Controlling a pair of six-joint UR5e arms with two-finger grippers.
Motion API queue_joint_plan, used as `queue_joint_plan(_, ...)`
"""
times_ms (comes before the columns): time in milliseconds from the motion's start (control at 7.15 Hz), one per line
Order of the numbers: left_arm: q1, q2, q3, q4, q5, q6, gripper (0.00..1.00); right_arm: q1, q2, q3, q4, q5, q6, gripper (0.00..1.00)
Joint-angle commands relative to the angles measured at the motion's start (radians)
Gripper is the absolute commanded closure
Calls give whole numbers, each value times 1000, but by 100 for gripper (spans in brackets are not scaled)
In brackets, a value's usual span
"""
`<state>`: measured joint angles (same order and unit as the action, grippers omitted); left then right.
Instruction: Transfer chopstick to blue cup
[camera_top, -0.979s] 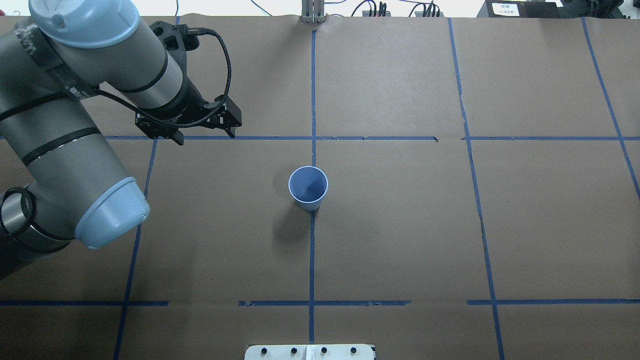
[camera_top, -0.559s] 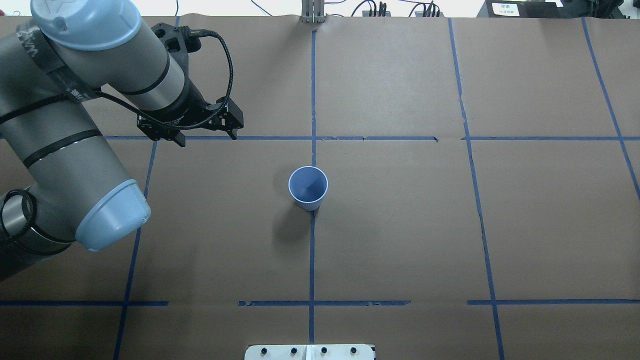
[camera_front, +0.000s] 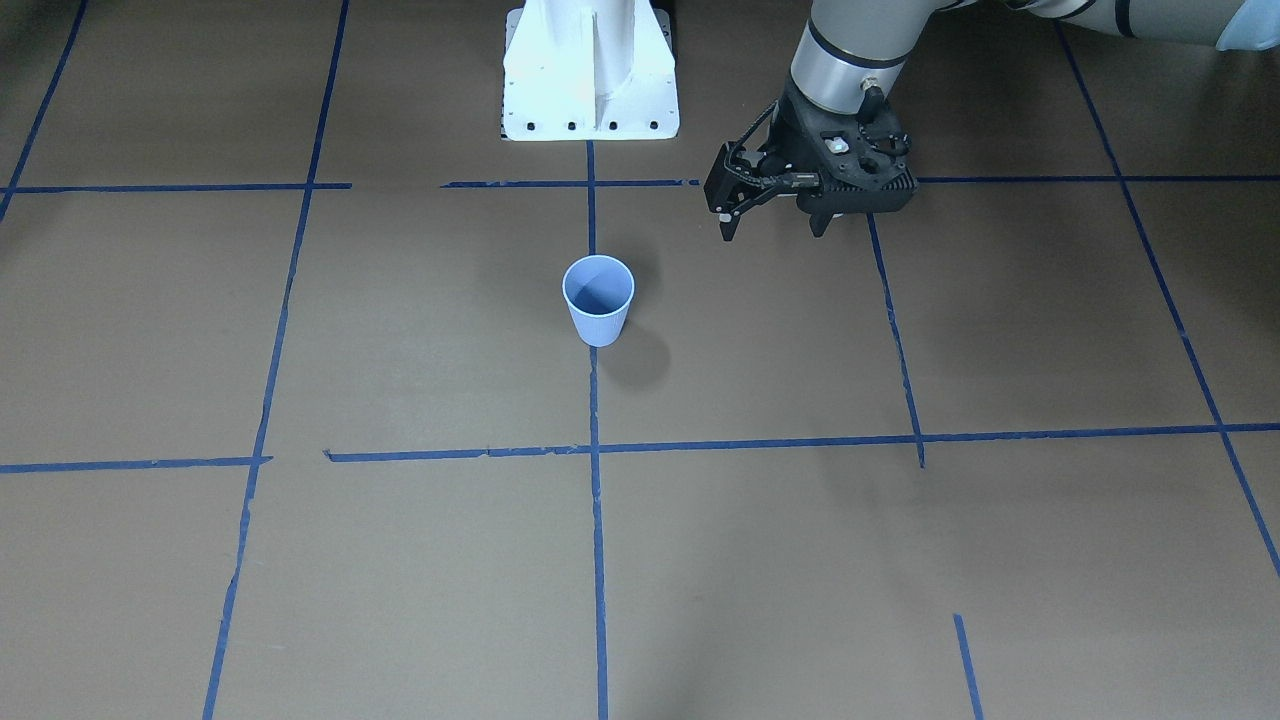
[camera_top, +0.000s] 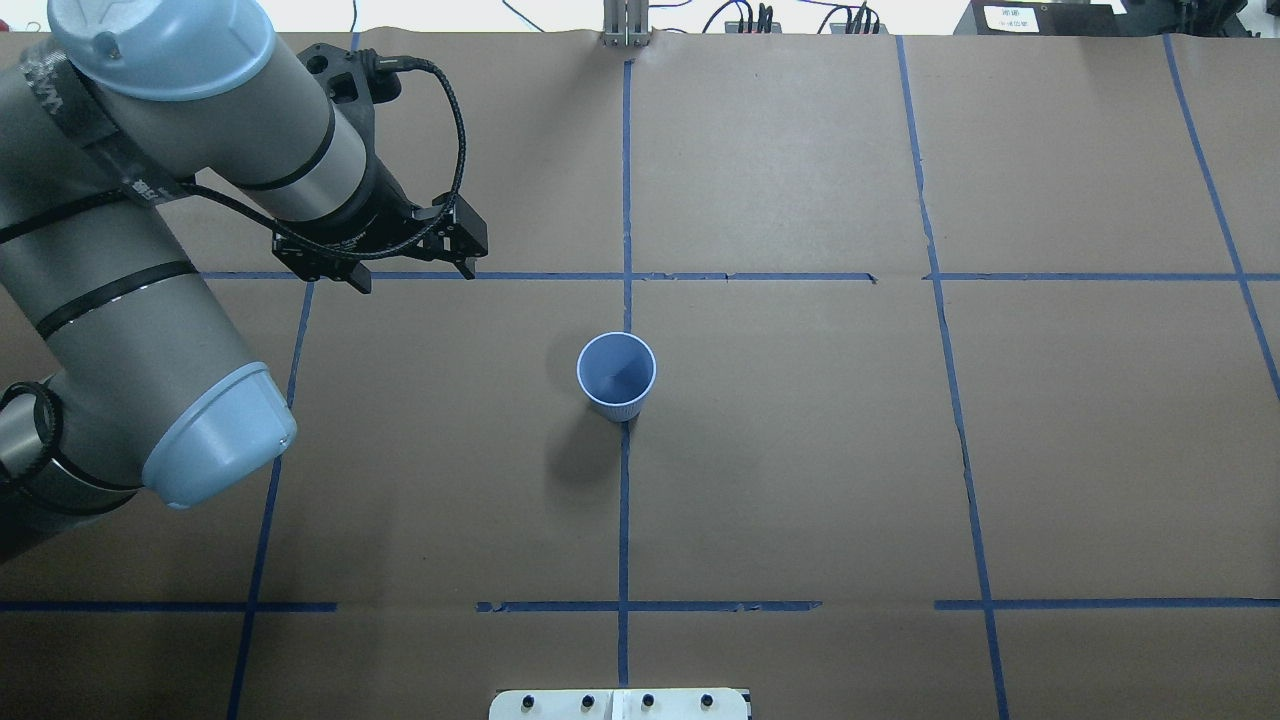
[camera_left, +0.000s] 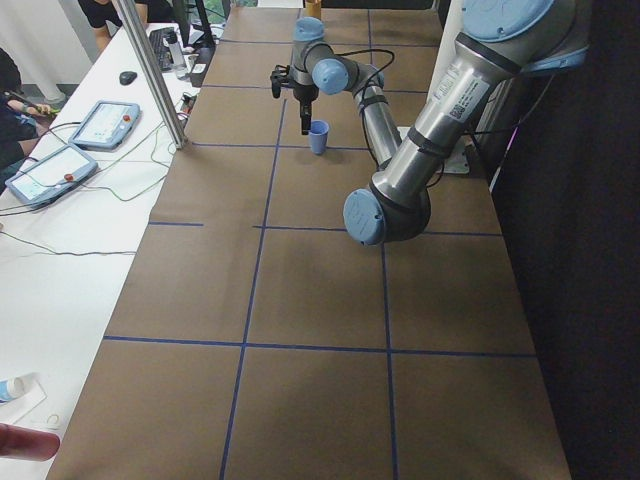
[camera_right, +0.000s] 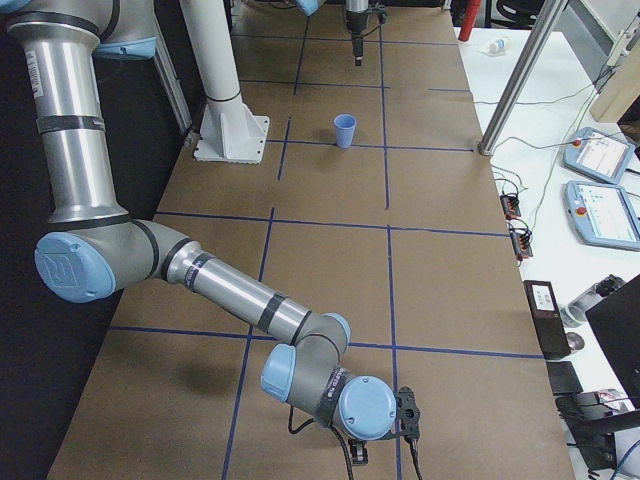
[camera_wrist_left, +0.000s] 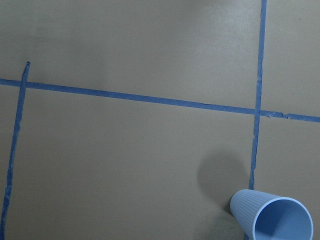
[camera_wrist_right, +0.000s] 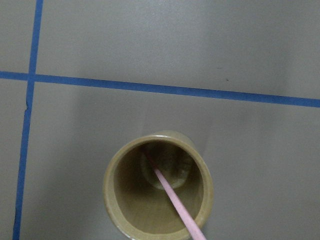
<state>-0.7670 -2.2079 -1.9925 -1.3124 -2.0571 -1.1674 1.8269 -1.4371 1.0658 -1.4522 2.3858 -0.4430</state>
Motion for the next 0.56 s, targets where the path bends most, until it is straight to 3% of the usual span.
queue_joint_plan(0,0,0,-5,1,0,0,0,2,-19,16,-4,10,1,0)
queue_joint_plan(140,0,0,-8,1,0,0,0,2,-35,48,-8,10,9,7)
queue_joint_plan(420,0,0,-12,1,0,0,0,3,-43,80,-50,10,6,51)
